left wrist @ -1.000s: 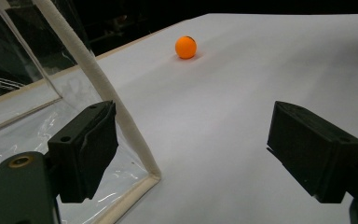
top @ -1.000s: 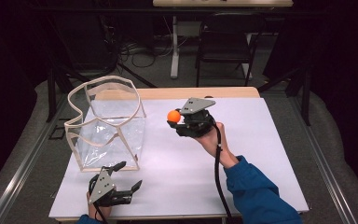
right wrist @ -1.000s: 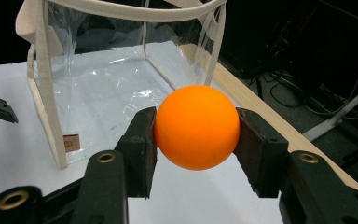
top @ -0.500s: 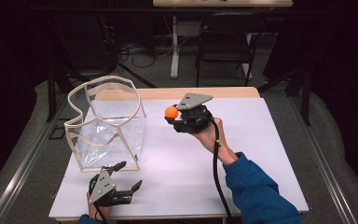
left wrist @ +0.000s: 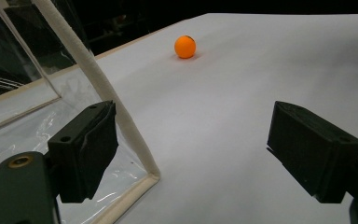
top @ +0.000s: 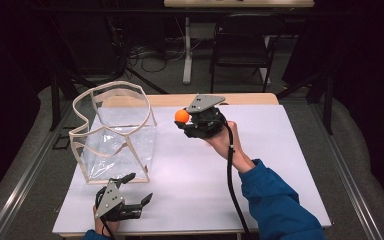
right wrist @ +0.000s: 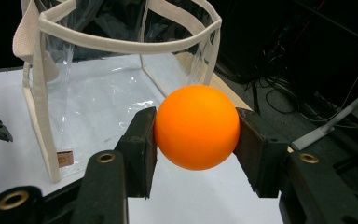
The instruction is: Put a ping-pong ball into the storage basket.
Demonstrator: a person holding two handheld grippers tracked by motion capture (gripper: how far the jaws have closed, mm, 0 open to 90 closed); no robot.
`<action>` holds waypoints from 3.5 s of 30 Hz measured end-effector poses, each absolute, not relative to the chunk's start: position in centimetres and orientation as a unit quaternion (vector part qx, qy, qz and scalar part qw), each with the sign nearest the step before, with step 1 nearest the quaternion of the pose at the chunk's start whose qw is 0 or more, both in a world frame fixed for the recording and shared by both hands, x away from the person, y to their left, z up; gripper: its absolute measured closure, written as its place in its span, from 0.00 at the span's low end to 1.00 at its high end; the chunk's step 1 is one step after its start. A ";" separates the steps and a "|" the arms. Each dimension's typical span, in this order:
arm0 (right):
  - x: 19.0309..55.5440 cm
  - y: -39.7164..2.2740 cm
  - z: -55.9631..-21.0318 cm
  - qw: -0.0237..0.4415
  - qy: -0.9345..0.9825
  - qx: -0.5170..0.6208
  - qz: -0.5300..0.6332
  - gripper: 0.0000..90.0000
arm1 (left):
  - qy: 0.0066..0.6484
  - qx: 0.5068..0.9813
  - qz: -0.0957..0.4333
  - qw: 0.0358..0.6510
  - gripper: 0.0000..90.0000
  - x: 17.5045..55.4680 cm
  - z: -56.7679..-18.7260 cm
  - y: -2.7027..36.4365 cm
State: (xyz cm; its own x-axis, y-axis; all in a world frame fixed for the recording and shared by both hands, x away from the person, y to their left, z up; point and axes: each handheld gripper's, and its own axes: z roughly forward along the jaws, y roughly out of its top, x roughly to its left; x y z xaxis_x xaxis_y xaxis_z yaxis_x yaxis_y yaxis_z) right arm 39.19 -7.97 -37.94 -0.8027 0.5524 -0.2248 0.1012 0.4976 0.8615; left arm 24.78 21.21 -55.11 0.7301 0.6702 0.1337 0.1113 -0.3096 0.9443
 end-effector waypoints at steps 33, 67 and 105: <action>40.6 -6.2 -36.0 0.244 0.835 0.186 0.457 0.57 | 0.252 0.766 0.263 0.530 0.18 24.8 -55.1 21.1; 41.4 -3.9 -34.6 0.240 0.841 0.166 0.455 0.57 | 0.253 0.765 0.259 0.532 0.18 24.9 -55.1 21.1; 42.5 -1.2 -33.3 0.234 0.843 0.162 0.456 0.57 | 0.251 0.765 0.262 0.533 0.18 24.8 -55.1 21.2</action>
State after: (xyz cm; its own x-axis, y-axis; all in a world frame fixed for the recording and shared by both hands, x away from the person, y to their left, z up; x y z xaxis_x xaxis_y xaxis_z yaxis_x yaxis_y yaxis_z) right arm 42.52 -1.20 -33.35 -0.8386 0.4857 -0.2466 0.0598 0.5321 0.8446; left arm 24.80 21.21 -55.06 0.7370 0.6625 0.1339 0.1040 -0.3069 0.9460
